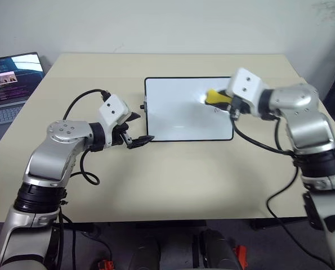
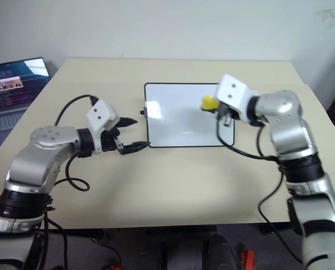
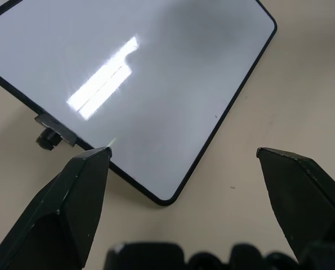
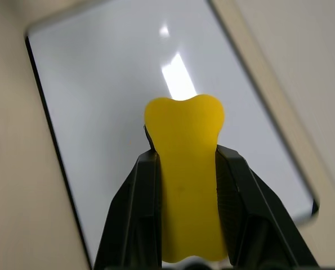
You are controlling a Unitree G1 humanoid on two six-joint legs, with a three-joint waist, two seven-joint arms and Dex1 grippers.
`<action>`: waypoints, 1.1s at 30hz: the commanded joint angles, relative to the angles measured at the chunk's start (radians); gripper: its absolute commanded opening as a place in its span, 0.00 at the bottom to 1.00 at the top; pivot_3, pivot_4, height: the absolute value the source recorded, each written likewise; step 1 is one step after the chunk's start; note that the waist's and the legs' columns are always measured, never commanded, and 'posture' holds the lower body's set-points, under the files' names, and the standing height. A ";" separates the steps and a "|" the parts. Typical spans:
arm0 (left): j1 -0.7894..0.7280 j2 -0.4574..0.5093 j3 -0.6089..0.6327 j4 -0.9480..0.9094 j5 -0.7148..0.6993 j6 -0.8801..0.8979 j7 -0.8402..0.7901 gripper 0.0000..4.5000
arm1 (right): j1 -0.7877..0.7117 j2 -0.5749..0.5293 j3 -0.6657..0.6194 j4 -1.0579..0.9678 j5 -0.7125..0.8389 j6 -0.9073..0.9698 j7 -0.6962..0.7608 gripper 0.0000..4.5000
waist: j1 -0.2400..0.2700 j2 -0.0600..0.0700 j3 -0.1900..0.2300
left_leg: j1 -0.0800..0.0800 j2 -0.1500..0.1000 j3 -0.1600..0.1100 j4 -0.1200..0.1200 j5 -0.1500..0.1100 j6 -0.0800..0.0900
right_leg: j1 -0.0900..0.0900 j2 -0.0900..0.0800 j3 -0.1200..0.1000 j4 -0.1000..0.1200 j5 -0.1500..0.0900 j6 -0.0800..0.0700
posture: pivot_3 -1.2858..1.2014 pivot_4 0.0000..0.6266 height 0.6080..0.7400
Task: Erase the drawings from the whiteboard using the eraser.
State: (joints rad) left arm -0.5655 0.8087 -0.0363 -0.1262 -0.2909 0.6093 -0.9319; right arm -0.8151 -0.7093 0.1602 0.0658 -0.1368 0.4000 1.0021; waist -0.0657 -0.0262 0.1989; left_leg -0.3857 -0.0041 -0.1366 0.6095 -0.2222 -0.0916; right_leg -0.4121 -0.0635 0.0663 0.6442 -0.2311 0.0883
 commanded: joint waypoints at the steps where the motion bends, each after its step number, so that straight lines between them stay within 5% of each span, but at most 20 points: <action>1: -0.009 0.044 0.019 -0.006 0.001 -0.021 -0.039 1.00 | -0.006 -0.096 -0.031 0.063 -0.050 -0.076 -0.044 0.21 | -0.007 0.000 0.000 | 0.000 0.000 0.001 0.000 0.000 0.000 | 0.000 0.000 0.001 0.000 0.000 0.000 | 0.52 0.24 1.00; 33: -0.060 -0.023 0.060 -0.003 0.015 -0.054 0.081 1.00 | -0.081 -0.107 -0.088 0.259 0.018 -0.179 -0.159 0.21 | -0.018 0.000 0.000 | 0.001 0.000 0.002 0.000 0.000 0.000 | 0.000 0.000 0.002 0.000 0.001 -0.002 | 0.52 0.24 1.00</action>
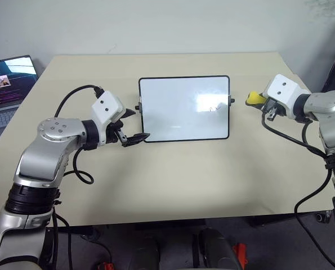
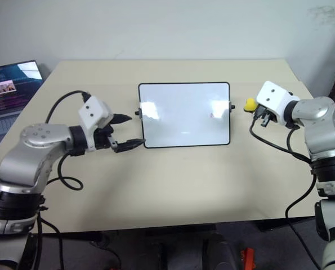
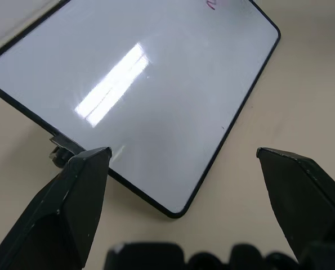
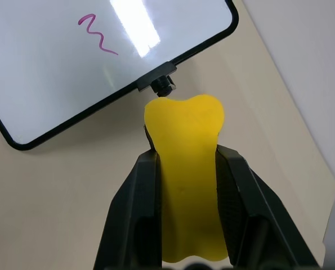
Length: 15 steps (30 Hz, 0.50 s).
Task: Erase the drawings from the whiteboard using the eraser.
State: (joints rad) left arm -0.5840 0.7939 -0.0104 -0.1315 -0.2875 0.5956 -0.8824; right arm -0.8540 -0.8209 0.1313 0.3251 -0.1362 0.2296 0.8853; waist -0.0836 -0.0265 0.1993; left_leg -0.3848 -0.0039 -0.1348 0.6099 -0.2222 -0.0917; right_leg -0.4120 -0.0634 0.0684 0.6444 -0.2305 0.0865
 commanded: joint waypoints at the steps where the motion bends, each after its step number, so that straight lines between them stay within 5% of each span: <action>1: -0.048 -0.013 0.036 0.006 0.012 -0.045 0.037 1.00 | -0.051 0.014 -0.064 0.004 0.023 -0.004 -0.056 0.21 | -0.001 0.000 0.000 | 0.000 0.000 0.000 0.000 0.000 0.000 | 0.000 0.000 0.000 0.000 0.000 0.000 | 0.52 0.24 1.00; 15: -0.041 -0.009 0.029 -0.016 -0.006 -0.035 0.022 1.00 | -0.050 0.046 -0.074 -0.023 0.053 0.030 -0.054 0.21 | 0.000 0.000 0.000 | 0.000 0.000 0.000 0.000 0.000 0.000 | 0.000 0.000 0.000 0.000 0.000 0.000 | 0.52 0.24 1.00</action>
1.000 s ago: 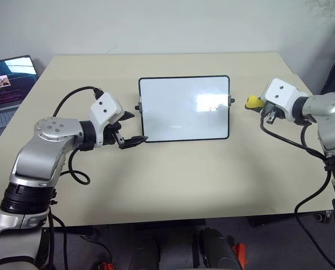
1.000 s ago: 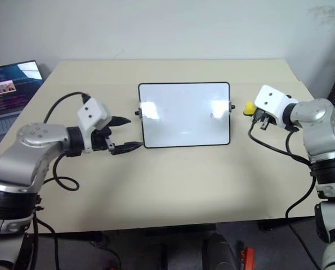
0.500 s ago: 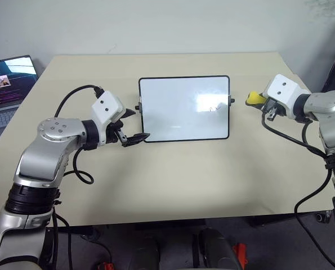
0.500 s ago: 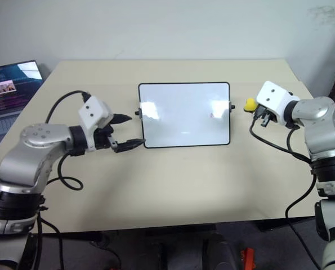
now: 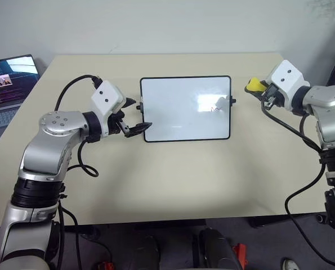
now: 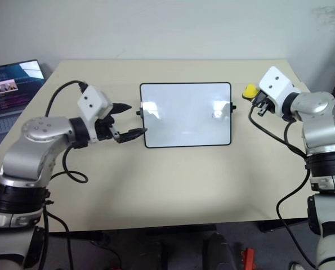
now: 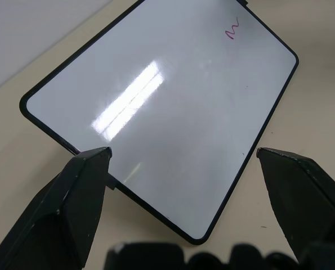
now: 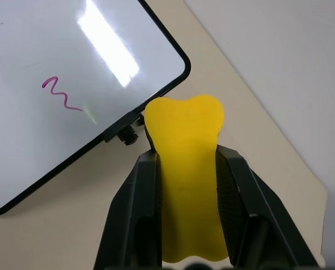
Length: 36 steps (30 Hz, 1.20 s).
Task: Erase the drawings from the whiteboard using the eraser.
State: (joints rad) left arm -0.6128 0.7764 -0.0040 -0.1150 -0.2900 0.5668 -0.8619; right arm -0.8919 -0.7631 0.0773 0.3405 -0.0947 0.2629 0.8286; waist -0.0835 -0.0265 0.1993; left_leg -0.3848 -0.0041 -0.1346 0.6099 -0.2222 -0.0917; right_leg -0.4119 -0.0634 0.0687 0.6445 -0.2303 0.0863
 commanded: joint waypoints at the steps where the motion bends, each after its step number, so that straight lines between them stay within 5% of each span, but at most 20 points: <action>1: -0.016 0.007 0.020 -0.029 -0.002 -0.008 0.002 1.00 | -0.015 -0.011 -0.019 -0.039 0.011 -0.002 0.004 0.21 | 0.000 0.000 0.000 | 0.000 0.000 0.000 0.000 0.000 0.000 | 0.000 0.000 0.000 0.000 0.000 0.000 | 0.52 0.24 1.00; 11: -0.005 0.014 -0.010 -0.029 0.013 -0.004 -0.014 1.00 | -0.001 0.039 0.027 -0.077 0.002 0.012 0.013 0.21 | -0.004 0.000 0.000 | 0.000 0.000 0.000 0.000 0.000 0.000 | 0.000 0.000 0.000 0.000 0.000 0.000 | 0.52 0.24 1.00; 25: -0.006 -0.004 -0.065 -0.016 0.060 -0.015 -0.022 1.00 | -0.167 0.256 0.273 0.118 -0.226 -0.070 -0.078 0.21 | -0.003 0.000 0.000 | 0.000 0.000 -0.001 0.000 0.000 0.000 | 0.000 0.000 0.000 0.001 0.000 0.000 | 0.52 0.24 1.00; 36: 0.012 -0.005 -0.049 -0.039 0.051 0.000 -0.019 1.00 | -0.230 0.292 0.359 0.192 -0.333 -0.060 -0.053 0.21 | -0.004 0.000 0.000 | 0.000 0.000 -0.001 0.000 0.000 0.000 | 0.000 0.000 0.000 0.001 0.000 0.000 | 0.52 0.24 1.00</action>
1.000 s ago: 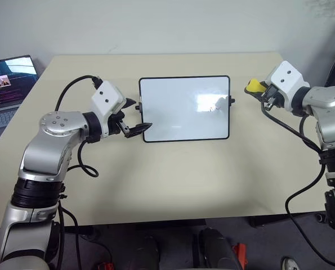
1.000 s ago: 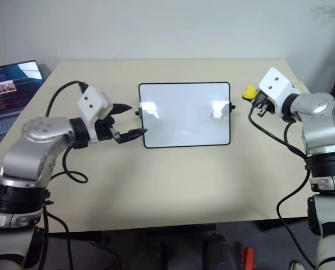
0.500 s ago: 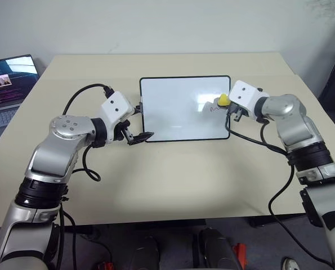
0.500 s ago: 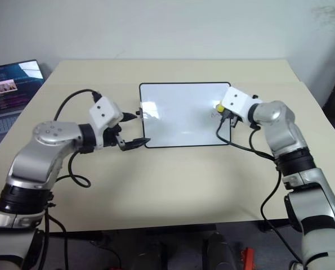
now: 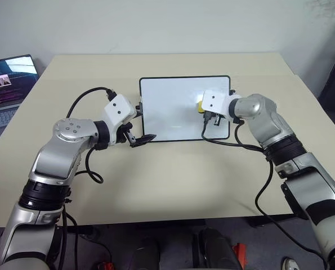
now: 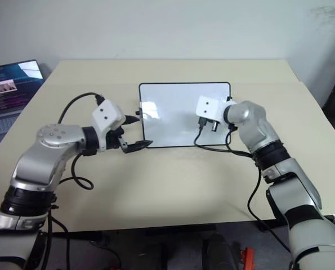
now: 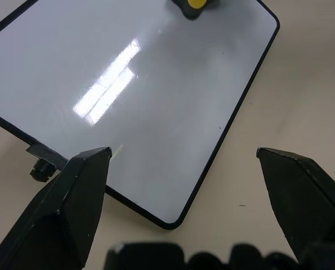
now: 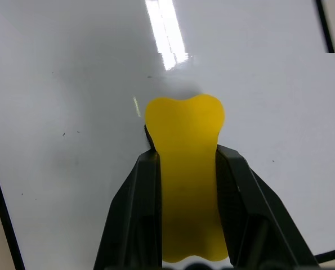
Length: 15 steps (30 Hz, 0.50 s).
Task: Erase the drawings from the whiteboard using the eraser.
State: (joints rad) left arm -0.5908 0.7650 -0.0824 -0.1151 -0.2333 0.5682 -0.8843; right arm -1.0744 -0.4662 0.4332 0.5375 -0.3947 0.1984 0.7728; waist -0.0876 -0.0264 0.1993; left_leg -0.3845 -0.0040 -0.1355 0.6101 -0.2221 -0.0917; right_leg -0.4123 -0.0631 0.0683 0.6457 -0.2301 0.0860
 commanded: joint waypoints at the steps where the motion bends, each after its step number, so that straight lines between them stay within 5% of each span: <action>1: -0.011 0.006 0.029 -0.037 -0.006 -0.002 0.004 1.00 | -0.054 -0.004 0.007 0.003 -0.044 0.011 0.004 0.21 | 0.000 0.000 0.000 | 0.000 0.000 0.000 0.000 0.000 0.000 | 0.000 0.000 0.000 0.000 0.000 0.000 | 0.52 0.24 1.00; 15: -0.018 0.010 0.033 -0.036 -0.015 -0.001 0.001 1.00 | -0.056 -0.053 0.057 0.057 -0.163 0.030 0.033 0.21 | 0.000 0.000 0.000 | 0.001 0.000 0.000 0.001 0.000 0.000 | 0.001 0.000 0.000 0.001 0.000 0.000 | 0.52 0.24 1.00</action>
State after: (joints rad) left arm -0.5914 0.7650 -0.0820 -0.1157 -0.2428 0.5682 -0.8845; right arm -1.1237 -0.4868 0.4828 0.5614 -0.5172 0.2180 0.8072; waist -0.0872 -0.0267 0.1990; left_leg -0.3830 -0.0040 -0.1356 0.6109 -0.2221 -0.0918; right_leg -0.4107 -0.0631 0.0683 0.6463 -0.2301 0.0861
